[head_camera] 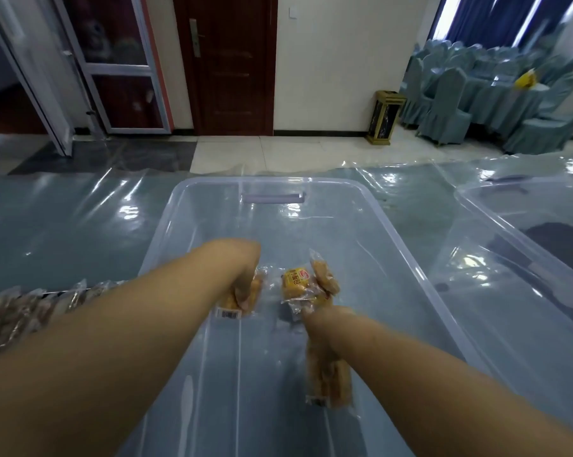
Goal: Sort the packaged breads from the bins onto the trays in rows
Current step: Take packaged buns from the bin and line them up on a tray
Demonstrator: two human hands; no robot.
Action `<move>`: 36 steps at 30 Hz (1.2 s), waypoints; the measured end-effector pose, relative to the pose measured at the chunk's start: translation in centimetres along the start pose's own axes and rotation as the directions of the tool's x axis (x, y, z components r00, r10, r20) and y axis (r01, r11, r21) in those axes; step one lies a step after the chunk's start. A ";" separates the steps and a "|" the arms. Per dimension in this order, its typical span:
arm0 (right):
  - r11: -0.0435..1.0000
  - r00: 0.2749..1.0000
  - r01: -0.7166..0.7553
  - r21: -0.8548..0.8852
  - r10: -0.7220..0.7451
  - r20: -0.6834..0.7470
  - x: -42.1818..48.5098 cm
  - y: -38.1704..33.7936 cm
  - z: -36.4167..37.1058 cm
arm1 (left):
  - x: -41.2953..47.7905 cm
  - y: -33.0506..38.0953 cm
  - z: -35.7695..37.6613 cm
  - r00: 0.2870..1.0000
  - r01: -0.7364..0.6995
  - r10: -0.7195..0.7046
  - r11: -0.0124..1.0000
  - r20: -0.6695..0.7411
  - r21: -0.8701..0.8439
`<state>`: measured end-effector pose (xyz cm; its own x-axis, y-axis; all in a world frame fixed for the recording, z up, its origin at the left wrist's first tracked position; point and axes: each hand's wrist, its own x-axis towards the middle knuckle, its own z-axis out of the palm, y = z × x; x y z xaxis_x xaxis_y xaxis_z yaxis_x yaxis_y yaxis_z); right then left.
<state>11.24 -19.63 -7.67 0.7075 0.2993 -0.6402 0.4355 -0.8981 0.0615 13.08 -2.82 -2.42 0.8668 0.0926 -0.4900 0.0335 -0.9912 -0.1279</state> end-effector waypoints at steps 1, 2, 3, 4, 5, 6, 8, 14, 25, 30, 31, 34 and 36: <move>1.000 1.000 0.007 -0.015 -0.007 -0.001 -0.5 -0.1 0.0 | -0.8 -0.2 -0.2 0.999 0.003 -0.003 1.000 -0.033 -0.007; 0.997 0.998 0.048 -0.059 -0.050 -0.024 -0.8 0.0 -0.1 | -1.6 -0.4 -0.3 0.997 0.002 -0.004 1.000 -0.076 -0.016; 0.993 0.997 0.057 -0.102 -0.062 -0.047 -1.4 0.0 -0.2 | -2.5 -0.6 -0.4 0.992 -0.002 -0.002 0.999 -0.129 -0.033; 0.989 0.989 0.084 -0.125 -0.098 -0.110 -2.0 0.2 -0.5 | -3.5 -0.7 -0.4 0.982 -0.011 0.001 0.998 -0.186 -0.057; 0.983 0.975 0.112 -0.146 -0.137 -0.176 -2.9 0.3 -1.0 | -4.4 -0.8 -0.4 0.970 -0.027 0.005 0.996 -0.245 -0.086; 0.977 0.958 0.126 -0.172 -0.165 -0.235 -3.7 0.5 -1.4 | -5.5 -0.9 -0.4 0.954 -0.043 0.006 0.992 -0.298 -0.117; 0.983 0.933 0.112 -0.149 -0.155 -0.324 -5.0 1.2 -2.4 | -7.9 -1.1 -0.3 0.922 -0.074 -0.011 0.976 -0.388 -0.203; 0.988 0.798 0.156 0.006 -0.123 -0.590 -9.0 2.1 -4.4 | -15.1 -2.5 0.6 0.781 -0.143 -0.121 0.920 -0.613 -0.365; 0.815 0.413 0.533 0.229 -0.014 -0.911 -18.3 -4.0 -5.3 | -27.4 -10.1 5.4 0.463 -0.335 -0.400 0.747 -0.791 -0.575; 0.714 0.237 0.682 0.161 -0.007 -0.972 -22.2 -11.8 -3.4 | -32.6 -15.3 10.7 0.414 -0.350 -0.457 0.718 -0.787 -0.602; 0.680 0.220 0.714 0.165 0.005 -0.975 -22.8 -13.8 -2.8 | -33.7 -16.6 12.1 0.413 -0.344 -0.460 0.720 -0.786 -0.602; 0.628 0.196 0.758 0.178 0.042 -0.980 -23.8 -20.4 -0.3 | -37.2 -20.7 16.5 0.416 -0.323 -0.499 0.701 -0.760 -0.636; 0.615 0.194 0.769 0.173 0.033 -0.980 -23.9 -24.9 1.5 | -39.3 -23.5 19.5 0.429 -0.327 -0.538 0.657 -0.726 -0.680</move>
<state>-17.34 -4.88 4.90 0.6975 0.3445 0.6284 0.7157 -0.3784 -0.5870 -31.50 18.63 3.04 0.7151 0.5041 0.4843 0.0767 -0.7453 0.6623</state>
